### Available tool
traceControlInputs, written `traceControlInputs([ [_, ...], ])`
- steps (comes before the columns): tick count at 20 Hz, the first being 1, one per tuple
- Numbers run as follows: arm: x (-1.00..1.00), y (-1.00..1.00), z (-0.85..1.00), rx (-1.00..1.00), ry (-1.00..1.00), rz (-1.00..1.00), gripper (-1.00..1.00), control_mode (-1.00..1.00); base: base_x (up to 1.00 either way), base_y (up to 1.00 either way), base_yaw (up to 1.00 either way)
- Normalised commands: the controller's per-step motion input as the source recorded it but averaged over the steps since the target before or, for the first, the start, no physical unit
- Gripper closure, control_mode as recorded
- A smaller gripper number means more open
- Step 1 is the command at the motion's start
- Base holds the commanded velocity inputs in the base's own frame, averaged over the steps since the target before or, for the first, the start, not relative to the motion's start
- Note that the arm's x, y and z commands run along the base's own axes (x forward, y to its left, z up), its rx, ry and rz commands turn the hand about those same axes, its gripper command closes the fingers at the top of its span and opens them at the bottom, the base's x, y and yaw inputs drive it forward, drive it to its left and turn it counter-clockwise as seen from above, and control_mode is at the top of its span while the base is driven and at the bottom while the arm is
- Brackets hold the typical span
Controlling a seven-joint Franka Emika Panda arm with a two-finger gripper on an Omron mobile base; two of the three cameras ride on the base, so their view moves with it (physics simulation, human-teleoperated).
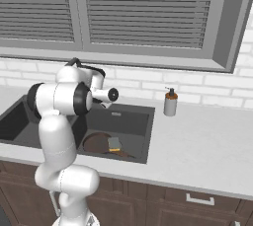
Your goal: Pick the pan and sponge and place them into the sink. Then turn on the water.
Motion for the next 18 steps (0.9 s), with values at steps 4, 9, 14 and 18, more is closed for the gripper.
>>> traceControlInputs([
  [4,0.17,0.0,-0.1,0.0,0.0,0.0,-1.0,-1.0,0.0,0.0,0.0],
  [9,0.16,0.02,-0.11,0.0,0.0,0.0,-1.0,-1.0,0.0,0.0,0.0],
  [14,0.16,0.05,-0.09,0.0,0.0,0.0,-1.0,-1.0,0.0,0.0,0.0],
  [18,0.18,0.01,-0.04,0.01,0.0,0.0,-1.0,-1.0,0.0,0.0,0.0],
])
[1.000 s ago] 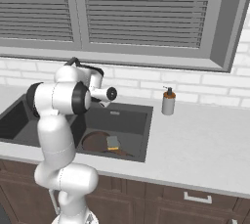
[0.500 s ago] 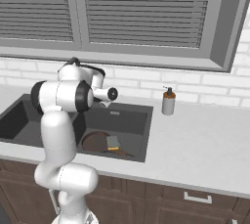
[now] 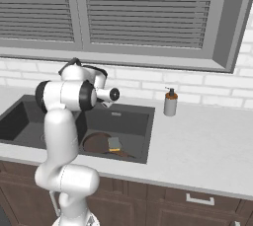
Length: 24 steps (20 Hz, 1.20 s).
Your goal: Pick the pan and sponge and place them into the sink. Then turn on the water.
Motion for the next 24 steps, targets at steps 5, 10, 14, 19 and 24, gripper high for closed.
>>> traceControlInputs([
  [5,0.2,0.0,-0.06,0.01,0.0,0.0,-1.0,-1.0,0.0,0.0,0.0],
  [10,0.19,0.01,-0.14,0.0,0.0,0.0,-1.0,-1.0,0.0,0.0,0.0],
  [14,0.19,0.0,-0.14,0.0,0.0,0.0,-1.0,-1.0,0.0,0.0,0.0],
  [19,0.22,0.0,-0.08,0.01,0.0,0.0,-1.0,-1.0,0.0,0.0,0.0],
  [24,0.12,0.02,-0.1,0.01,0.0,0.0,-1.0,-1.0,0.0,0.0,0.0],
])
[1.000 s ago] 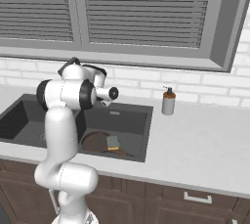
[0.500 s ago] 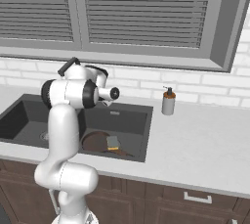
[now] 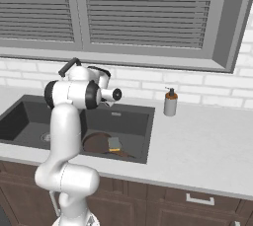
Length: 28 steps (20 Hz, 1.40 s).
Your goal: Pick the pan and sponge and place them into the sink. Then turn on the water.
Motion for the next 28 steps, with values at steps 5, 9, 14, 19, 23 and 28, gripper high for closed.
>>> traceControlInputs([
  [5,0.02,0.01,-0.04,0.0,0.0,0.0,1.0,-1.0,0.0,0.0,0.0],
  [9,0.0,0.0,0.0,0.0,0.0,0.0,1.0,-1.0,0.0,0.0,0.0],
  [14,0.0,0.0,0.0,0.12,0.0,-0.01,1.0,-1.0,0.0,0.0,0.0],
  [19,0.0,-0.01,0.0,0.26,0.0,-0.09,1.0,-1.0,0.0,0.0,0.0],
  [23,0.0,-0.01,0.0,0.27,0.0,-0.16,1.0,-1.0,0.0,0.0,0.0],
  [28,0.01,-0.03,0.0,0.22,0.05,-0.18,1.0,-1.0,0.0,0.0,0.0],
])
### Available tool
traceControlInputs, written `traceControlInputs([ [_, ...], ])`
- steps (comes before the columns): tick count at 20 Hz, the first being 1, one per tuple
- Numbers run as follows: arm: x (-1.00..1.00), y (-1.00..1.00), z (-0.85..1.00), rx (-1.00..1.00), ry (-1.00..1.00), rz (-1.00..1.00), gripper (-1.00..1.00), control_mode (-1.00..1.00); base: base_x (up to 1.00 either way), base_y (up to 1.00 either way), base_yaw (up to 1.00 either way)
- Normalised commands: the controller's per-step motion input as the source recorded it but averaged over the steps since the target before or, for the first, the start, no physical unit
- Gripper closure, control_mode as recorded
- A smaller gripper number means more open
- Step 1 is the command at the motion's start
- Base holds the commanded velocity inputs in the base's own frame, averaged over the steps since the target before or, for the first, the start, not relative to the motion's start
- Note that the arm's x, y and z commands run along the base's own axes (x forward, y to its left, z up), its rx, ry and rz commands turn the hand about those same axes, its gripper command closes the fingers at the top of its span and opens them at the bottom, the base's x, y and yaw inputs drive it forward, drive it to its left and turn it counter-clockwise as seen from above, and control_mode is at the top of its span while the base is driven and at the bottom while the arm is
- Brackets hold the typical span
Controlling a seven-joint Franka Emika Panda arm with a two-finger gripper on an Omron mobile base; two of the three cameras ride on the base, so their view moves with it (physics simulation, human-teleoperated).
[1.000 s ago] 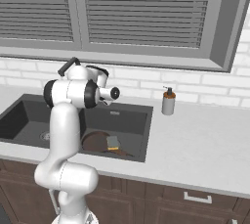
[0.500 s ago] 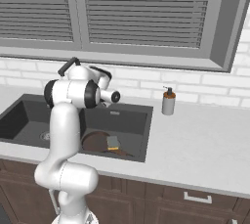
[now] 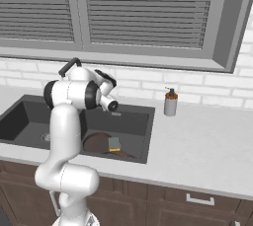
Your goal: Pick the pan and sponge and place them into the sink. Then turn on the water.
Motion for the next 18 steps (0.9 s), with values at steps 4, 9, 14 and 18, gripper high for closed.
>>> traceControlInputs([
  [4,0.0,-0.05,0.0,0.17,0.1,-0.14,1.0,-1.0,0.0,0.0,0.0],
  [9,0.0,0.0,-0.07,0.13,0.08,-0.04,1.0,-1.0,0.0,0.0,0.0],
  [14,0.0,0.0,-0.02,0.0,0.01,0.0,1.0,-1.0,0.0,0.0,0.0],
  [18,0.0,0.0,0.0,0.0,0.0,0.0,1.0,-1.0,0.0,0.0,0.0],
])
